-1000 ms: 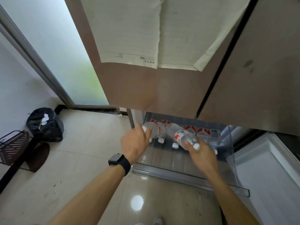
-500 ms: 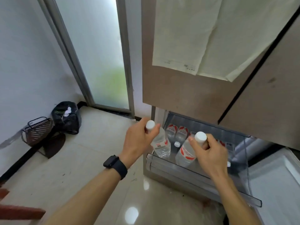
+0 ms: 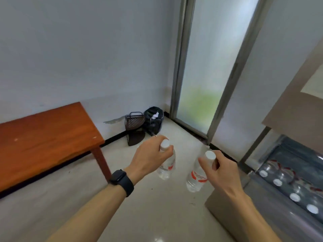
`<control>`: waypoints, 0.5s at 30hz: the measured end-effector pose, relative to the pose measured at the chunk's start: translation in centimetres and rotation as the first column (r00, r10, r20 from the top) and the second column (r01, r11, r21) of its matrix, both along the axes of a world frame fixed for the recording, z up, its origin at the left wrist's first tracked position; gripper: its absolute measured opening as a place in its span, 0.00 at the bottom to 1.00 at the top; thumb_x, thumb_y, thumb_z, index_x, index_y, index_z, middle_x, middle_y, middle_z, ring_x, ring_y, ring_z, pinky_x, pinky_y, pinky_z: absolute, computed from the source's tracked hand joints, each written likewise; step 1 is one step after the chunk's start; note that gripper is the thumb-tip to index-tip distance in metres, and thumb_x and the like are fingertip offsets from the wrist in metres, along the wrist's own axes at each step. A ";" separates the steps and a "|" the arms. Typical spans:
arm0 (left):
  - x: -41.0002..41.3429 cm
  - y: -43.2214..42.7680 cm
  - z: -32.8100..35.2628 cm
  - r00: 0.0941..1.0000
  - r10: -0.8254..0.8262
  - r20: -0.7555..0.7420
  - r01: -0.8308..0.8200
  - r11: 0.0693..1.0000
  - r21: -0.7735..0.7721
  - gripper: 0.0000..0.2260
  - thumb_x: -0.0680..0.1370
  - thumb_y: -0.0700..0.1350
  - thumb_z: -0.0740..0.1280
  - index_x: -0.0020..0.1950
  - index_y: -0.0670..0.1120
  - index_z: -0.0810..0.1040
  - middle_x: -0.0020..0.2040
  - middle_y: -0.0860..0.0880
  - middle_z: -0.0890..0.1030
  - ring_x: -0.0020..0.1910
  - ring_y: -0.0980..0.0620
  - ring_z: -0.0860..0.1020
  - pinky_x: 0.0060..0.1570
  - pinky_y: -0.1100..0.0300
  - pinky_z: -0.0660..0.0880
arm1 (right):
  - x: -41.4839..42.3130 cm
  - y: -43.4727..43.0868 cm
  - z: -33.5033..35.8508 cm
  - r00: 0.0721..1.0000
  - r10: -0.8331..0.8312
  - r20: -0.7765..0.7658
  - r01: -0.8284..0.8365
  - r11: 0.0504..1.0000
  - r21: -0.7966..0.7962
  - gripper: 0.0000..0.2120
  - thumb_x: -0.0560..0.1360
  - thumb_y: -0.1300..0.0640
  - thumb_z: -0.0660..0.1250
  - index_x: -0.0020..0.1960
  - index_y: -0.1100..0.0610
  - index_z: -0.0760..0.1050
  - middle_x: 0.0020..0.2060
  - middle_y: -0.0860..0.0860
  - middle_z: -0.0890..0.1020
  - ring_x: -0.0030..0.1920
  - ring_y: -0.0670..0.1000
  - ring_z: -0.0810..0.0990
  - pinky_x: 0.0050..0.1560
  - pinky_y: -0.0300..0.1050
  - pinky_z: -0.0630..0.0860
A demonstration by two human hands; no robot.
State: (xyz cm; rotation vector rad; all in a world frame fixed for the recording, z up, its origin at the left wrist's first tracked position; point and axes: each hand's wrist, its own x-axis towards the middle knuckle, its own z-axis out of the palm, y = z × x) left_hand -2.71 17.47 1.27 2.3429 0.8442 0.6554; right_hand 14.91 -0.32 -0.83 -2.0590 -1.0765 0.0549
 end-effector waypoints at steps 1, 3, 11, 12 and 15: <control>-3.5 0.8 -0.3 0.999 0.043 -0.028 -0.042 0.999 0.008 0.09 0.77 0.61 0.63 0.47 0.56 0.75 0.41 0.56 0.78 0.40 0.57 0.76 0.39 0.58 0.73 | -2.7 1.5 -0.4 0.999 0.049 -0.006 -0.049 0.999 -0.012 0.08 0.75 0.42 0.69 0.44 0.44 0.73 0.27 0.45 0.72 0.28 0.45 0.70 0.31 0.42 0.66; -10.3 2.1 -0.9 0.988 0.129 -0.079 -0.128 0.992 0.019 0.10 0.78 0.60 0.64 0.43 0.55 0.73 0.39 0.55 0.77 0.38 0.56 0.75 0.37 0.56 0.72 | -7.9 4.2 -1.0 0.989 0.149 -0.018 -0.150 0.988 -0.043 0.09 0.76 0.43 0.70 0.46 0.45 0.73 0.27 0.45 0.72 0.28 0.44 0.71 0.32 0.40 0.65; -34.5 5.1 -1.4 0.875 0.372 -0.308 -0.377 0.925 0.045 0.11 0.81 0.58 0.62 0.54 0.52 0.75 0.48 0.54 0.78 0.43 0.55 0.75 0.39 0.61 0.70 | -27.2 14.5 -2.4 0.867 0.489 -0.098 -0.497 0.863 -0.093 0.09 0.74 0.45 0.72 0.48 0.48 0.76 0.30 0.44 0.77 0.34 0.44 0.77 0.35 0.41 0.71; -36.9 5.4 -1.5 0.857 0.396 -0.328 -0.405 0.913 0.044 0.10 0.81 0.58 0.62 0.54 0.53 0.74 0.48 0.54 0.77 0.43 0.55 0.75 0.38 0.60 0.70 | -29.2 15.6 -2.5 0.844 0.526 -0.104 -0.535 0.839 -0.102 0.09 0.74 0.44 0.72 0.48 0.47 0.76 0.31 0.43 0.77 0.34 0.43 0.77 0.35 0.40 0.70; -42.8 6.6 -1.9 0.806 0.445 -0.391 -0.468 0.883 0.039 0.08 0.81 0.58 0.61 0.51 0.54 0.70 0.45 0.56 0.76 0.42 0.51 0.76 0.41 0.52 0.75 | -34.4 18.9 -2.6 0.780 0.614 -0.124 -0.626 0.770 -0.123 0.08 0.74 0.44 0.72 0.47 0.46 0.75 0.30 0.44 0.78 0.33 0.43 0.77 0.35 0.40 0.71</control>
